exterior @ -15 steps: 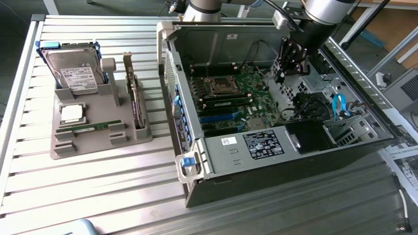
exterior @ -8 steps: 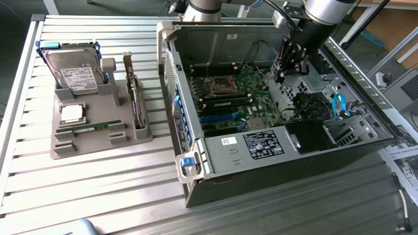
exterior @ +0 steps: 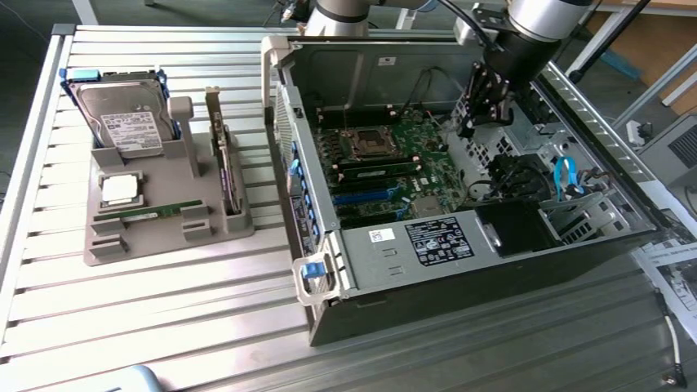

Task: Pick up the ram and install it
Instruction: 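Press down the ram until it locks into place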

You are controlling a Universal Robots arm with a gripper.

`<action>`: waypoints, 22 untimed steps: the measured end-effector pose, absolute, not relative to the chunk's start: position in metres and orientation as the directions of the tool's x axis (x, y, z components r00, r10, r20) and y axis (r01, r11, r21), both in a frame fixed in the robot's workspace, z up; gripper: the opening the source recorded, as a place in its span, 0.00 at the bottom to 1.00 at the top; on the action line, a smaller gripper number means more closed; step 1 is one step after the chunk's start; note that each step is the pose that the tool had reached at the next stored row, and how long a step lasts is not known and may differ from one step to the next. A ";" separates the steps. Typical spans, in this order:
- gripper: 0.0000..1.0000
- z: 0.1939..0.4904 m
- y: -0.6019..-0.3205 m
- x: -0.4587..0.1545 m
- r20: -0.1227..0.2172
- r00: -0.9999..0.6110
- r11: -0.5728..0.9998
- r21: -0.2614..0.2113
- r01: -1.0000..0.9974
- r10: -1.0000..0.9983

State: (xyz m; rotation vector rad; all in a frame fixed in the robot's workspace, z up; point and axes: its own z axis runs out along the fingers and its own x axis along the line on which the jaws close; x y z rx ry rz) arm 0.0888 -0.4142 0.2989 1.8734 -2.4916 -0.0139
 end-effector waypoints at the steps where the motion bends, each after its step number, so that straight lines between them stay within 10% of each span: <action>1: 0.11 0.299 -0.414 0.089 0.014 -0.284 0.285 0.022 -0.958 -0.959; 22: 0.11 0.299 -0.414 0.086 0.014 -0.398 0.399 0.022 -0.917 -0.917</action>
